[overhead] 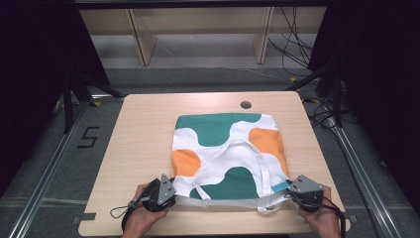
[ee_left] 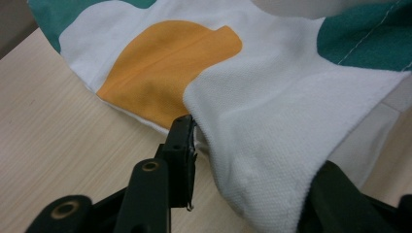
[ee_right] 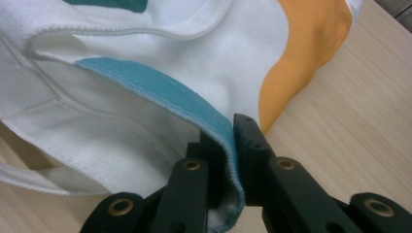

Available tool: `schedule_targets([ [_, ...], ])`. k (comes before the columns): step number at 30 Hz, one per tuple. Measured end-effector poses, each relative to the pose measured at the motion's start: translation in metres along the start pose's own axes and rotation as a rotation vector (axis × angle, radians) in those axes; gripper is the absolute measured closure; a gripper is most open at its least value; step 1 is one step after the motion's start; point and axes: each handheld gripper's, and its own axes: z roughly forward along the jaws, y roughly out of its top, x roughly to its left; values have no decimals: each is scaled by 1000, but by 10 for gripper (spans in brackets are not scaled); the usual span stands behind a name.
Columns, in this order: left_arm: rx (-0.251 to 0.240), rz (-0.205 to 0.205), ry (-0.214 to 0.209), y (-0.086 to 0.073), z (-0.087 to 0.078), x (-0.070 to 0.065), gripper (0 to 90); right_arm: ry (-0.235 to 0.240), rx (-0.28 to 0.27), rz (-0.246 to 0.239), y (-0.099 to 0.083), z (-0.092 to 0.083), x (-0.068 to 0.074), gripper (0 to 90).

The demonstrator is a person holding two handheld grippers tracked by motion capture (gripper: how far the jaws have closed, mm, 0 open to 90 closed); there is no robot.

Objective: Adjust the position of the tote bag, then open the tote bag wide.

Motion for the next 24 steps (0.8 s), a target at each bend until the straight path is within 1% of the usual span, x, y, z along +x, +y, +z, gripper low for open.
schedule_targets([
  [1, 0, 0, 0, 0, 0, 0, 639, 0, 0, 0, 0, 0, 0, 839],
  [2, -4, -1, 4, 1, -1, 0, 639, 6, -13, 11, -1, -2, -2, 843],
  [3, -6, -5, -4, 2, -3, 1, 680, 16, -35, 21, -1, -3, -4, 846],
  [4, -6, -5, -4, 2, -3, 1, 702, 16, -35, 21, -1, -3, -4, 846],
  [5, -7, -3, -5, 3, -4, 0, 702, 17, -43, 37, -1, -5, -5, 847],
  [6, -16, 0, 1, 4, -4, 0, 725, 12, -49, 40, -1, -6, -5, 848],
  [7, -12, 8, 6, 5, -5, -1, 737, 15, -54, 22, -1, -7, -6, 849],
  [8, -22, 10, 13, 5, -5, -1, 746, 4, -64, 59, -1, -10, -4, 849],
  [9, -18, 23, 23, 5, -7, -1, 750, 3, -72, 54, 0, -12, -5, 849],
  [10, -18, 23, 23, 5, -7, -1, 754, 3, -72, 54, 0, -12, -5, 849],
  [11, -36, 10, 29, 5, -6, -2, 754, -2, -84, 54, 0, -13, -6, 849],
  [12, -24, 28, 30, 5, -8, -1, 759, -2, -90, 63, 0, -14, -6, 849],
  [13, -44, 19, 45, 6, -9, -2, 763, -6, -97, 74, 2, -16, -4, 849],
  [14, -44, 19, 45, 6, -9, -2, 764, -6, -97, 74, 2, -16, -4, 849],
  [15, -46, 20, 48, 6, -9, -2, 764, -10, -102, 63, 2, -16, -3, 849],
  [16, -47, 21, 55, 6, -10, -1, 766, -9, -100, 69, 2, -16, -3, 849],
  [18, -47, 28, 52, 6, -12, 0, 767, -9, -107, 61, 2, -16, -3, 850],
  [19, -67, 8, 55, 7, -11, -1, 767, -4, -108, 77, 2, -17, -2, 850],
  [20, -79, 8, 58, 7, -11, -1, 768, -4, -108, 84, 2, -17, -2, 849],
  [22, -72, 13, 59, 8, -12, -1, 770, -10, -113, 78, 2, -17, -3, 850],
  [23, -74, 4, 58, 9, -13, 0, 772, -9, -120, 78, 3, -18, -4, 850],
  [24, -74, 4, 58, 9, -13, 0, 774, -9, -120, 78, 3, -18, -4, 850],
])
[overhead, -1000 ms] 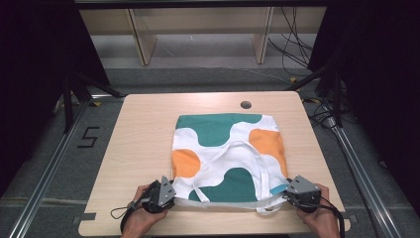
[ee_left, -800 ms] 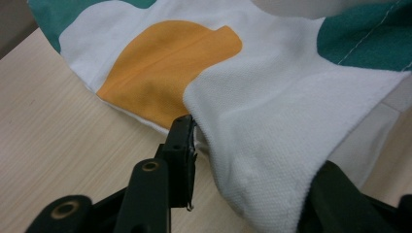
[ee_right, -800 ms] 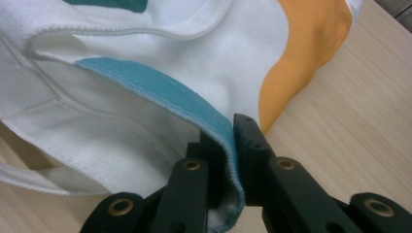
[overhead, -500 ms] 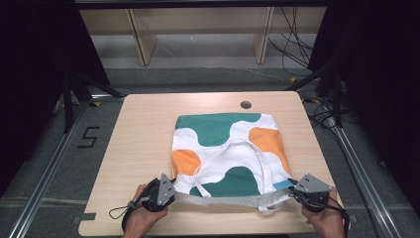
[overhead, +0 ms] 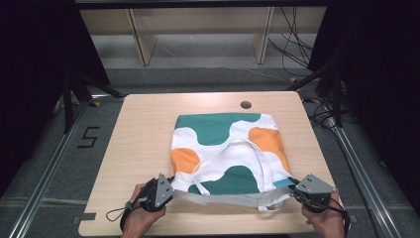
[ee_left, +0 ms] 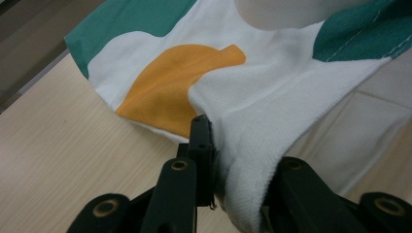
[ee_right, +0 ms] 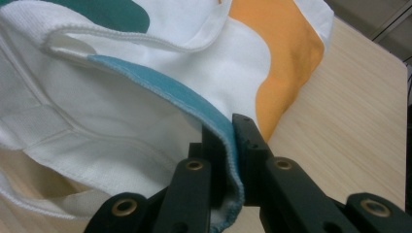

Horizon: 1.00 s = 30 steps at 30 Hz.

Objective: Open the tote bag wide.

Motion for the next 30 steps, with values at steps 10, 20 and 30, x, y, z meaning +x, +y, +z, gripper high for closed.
schedule_targets([
  [10, -40, -1, 28, 5, -5, 6, 780, -11, -56, 15, 7, -7, -1, 855],
  [20, -109, -35, 33, 16, -9, 18, 790, -10, -139, 38, 24, -14, -8, 862],
  [30, -189, -14, 104, 40, -17, 41, 797, -55, -217, -12, 52, -22, -15, 869],
])
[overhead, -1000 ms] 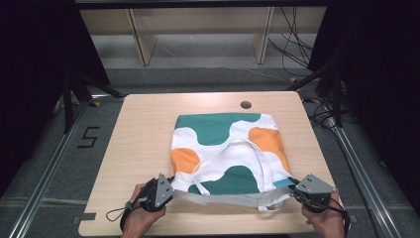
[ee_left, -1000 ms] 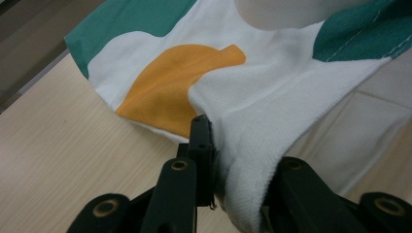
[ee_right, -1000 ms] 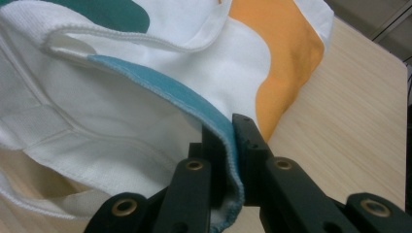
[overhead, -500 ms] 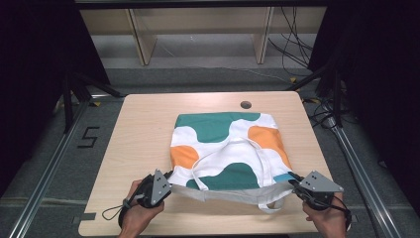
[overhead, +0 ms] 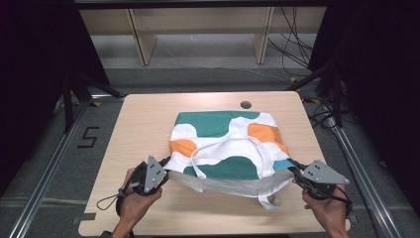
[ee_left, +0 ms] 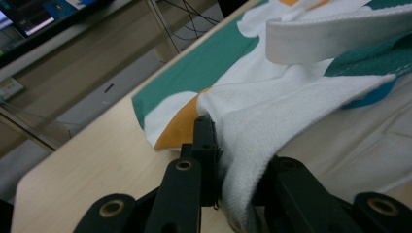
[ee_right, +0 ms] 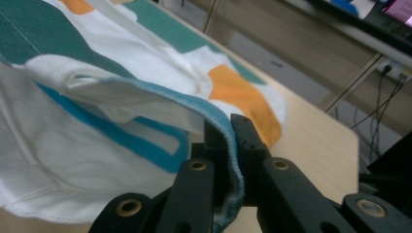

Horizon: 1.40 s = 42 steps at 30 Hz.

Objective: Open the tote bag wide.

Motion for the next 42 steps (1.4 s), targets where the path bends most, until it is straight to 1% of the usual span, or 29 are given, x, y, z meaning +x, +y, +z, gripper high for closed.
schedule_targets([
  [1, -17, -6, 14, 5, 0, 2, 798, -12, -11, 6, 4, 0, -3, 870],
  [2, -27, 9, 25, 10, -1, 5, 798, -19, -22, 7, 9, -1, -7, 870],
  [3, -56, 19, 47, 20, -2, 11, 799, -42, -59, 9, 21, -4, -14, 870],
  [4, -56, 19, 47, 20, -2, 11, 800, -42, -59, 9, 21, -4, -14, 870],
  [5, -93, 13, 75, 30, -6, 17, 804, -64, -88, 9, 32, -7, -21, 870],
  [6, -93, 13, 75, 30, -6, 17, 805, -64, -88, 9, 32, -7, -21, 870],
  [7, -112, 13, 91, 37, -8, 20, 805, -57, -95, 11, 38, -8, -25, 871],
  [10, -148, 18, 113, 52, -13, 27, 808, -83, -135, 3, 53, -10, -33, 873],
  [11, -174, 19, 126, 61, -16, 30, 809, -93, -162, 7, 62, -11, -38, 873],
  [14, -196, 26, 143, 69, -20, 34, 810, -105, -173, 3, 70, -14, -42, 873],
  [15, -214, 42, 155, 75, -26, 37, 810, -114, -183, -4, 78, -16, -47, 873],
  [17, -233, 43, 176, 80, -31, 39, 811, -117, -190, -27, 84, -20, -51, 874],
  [18, -233, 43, 176, 80, -31, 39, 811, -117, -190, -27, 84, -20, -51, 874],
  [19, -247, 68, 202, 85, -35, 40, 812, -113, -194, -23, 90, -26, -51, 874],
  [22, -270, 62, 207, 88, -40, 42, 812, -114, -207, -44, 98, -34, -50, 875],
  [23, -293, 62, 227, 93, -44, 43, 812, -112, -216, -45, 100, -36, -50, 875],
  [24, -293, 62, 227, 93, -44, 43, 812, -112, -216, -45, 100, -36, -50, 875],
  [27, -331, 89, 263, 105, -55, 44, 812, -122, -232, -61, 112, -46, -52, 875],
  [29, -347, 88, 266, 108, -59, 45, 812, -116, -240, -61, 117, -51, -51, 875],
  [30, -380, 65, 254, 114, -68, 46, 812, -112, -243, -67, 119, -54, -51, 875],
  [32, -395, 64, 257, 116, -72, 46, 813, -106, -257, -65, 123, -60, -52, 875],
  [33, -423, 72, 255, 122, -78, 49, 812, -106, -272, -68, 125, -62, -54, 876],
  [36, -394, 46, 234, 126, -79, 51, 812, -104, -282, -62, 129, -66, -55, 875],
  [37, -379, 49, 226, 125, -76, 52, 812, -120, -268, -83, 132, -64, -58, 875],
  [38, -364, -55, 197, 121, -68, 46, 812, -120, -268, -83, 132, -64, -58, 875],
  [39, -343, 45, 211, 119, -63, 54, 812, -113, -248, -67, 131, -59, -58, 875],
  [40, -333, 29, 193, 114, -55, 55, 812, -119, -239, -83, 130, -54, -62, 875],
  [41, -327, 13, 187, 108, -46, 56, 811, -115, -212, -49, 126, -39, -66, 875],
  [42, -349, -45, 163, 101, -33, 59, 811, -120, -207, -51, 124, -32, -69, 875],
])
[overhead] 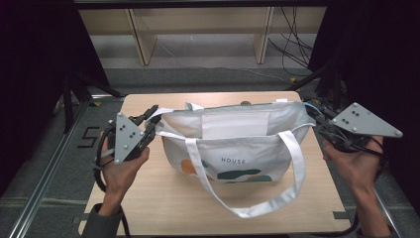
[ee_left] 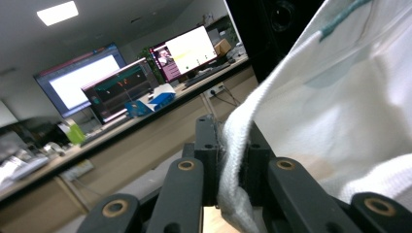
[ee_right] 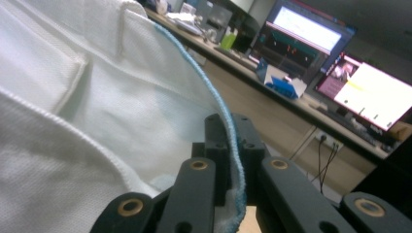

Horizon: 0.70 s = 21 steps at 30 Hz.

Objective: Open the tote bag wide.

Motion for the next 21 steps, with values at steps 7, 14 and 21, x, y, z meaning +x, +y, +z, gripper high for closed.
schedule_targets([
  [7, 63, -64, -20, -20, 22, 5, 809, -12, 63, 18, -9, 34, -8, 873],
  [14, 148, -123, -59, -54, 27, -2, 808, 6, 97, 37, -25, 41, 0, 873],
  [21, 204, -176, -99, -79, 41, -3, 806, 21, 108, 41, -48, 51, 8, 871],
])
